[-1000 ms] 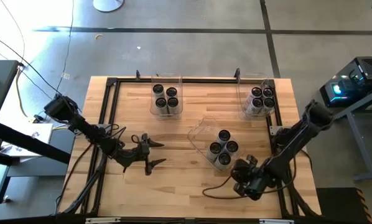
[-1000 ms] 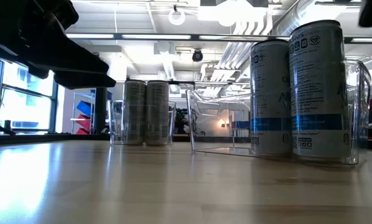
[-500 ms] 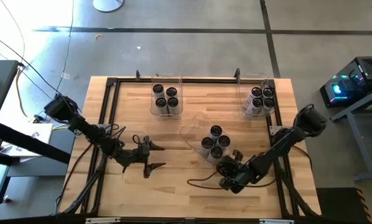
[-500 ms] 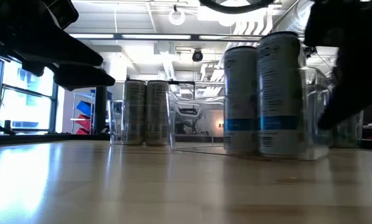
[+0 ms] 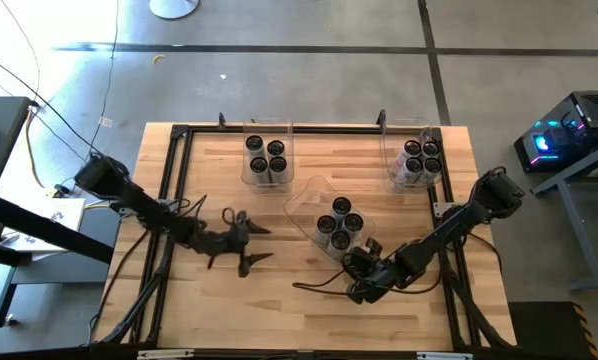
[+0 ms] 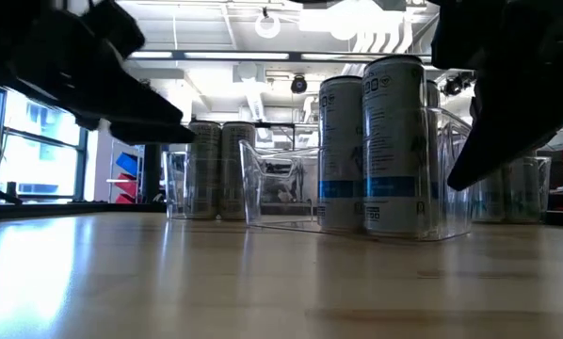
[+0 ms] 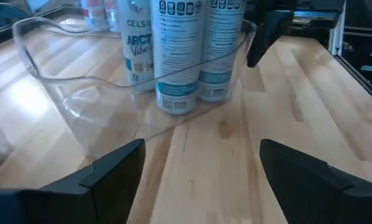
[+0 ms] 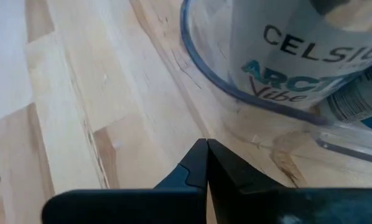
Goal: Sort soda cans
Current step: Move the transparent bin to the top center of the table
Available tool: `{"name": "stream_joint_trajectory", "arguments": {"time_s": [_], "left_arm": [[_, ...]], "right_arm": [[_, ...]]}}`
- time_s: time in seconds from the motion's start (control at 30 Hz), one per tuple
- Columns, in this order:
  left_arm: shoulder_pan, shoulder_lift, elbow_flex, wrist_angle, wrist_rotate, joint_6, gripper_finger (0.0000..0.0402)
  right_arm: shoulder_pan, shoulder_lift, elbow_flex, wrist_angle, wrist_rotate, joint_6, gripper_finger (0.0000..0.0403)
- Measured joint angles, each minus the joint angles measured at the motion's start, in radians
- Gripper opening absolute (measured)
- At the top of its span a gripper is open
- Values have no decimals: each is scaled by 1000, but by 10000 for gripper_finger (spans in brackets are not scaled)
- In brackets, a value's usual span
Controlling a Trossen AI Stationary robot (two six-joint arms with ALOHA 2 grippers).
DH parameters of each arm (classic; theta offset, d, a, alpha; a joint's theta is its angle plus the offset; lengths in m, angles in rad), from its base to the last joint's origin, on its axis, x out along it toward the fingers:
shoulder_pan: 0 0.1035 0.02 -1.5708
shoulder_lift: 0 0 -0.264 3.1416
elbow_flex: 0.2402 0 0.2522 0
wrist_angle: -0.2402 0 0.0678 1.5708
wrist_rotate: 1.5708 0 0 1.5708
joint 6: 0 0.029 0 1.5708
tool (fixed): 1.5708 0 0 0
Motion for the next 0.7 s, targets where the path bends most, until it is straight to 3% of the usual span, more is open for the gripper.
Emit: {"name": "stream_joint_trajectory", "arguments": {"time_s": [0.27, 0.47, 0.7], "left_arm": [[176, 186, 126, 43, 174, 141, 260], [227, 326, 253, 16, 188, 211, 182], [302, 381, 310, -55, 182, 295, 78]], "right_arm": [[0, 0, 0, 20, 5, -3, 0], [0, 0, 0, 23, 5, -3, 0], [1, -1, 0, 23, 20, 5, 0]]}}
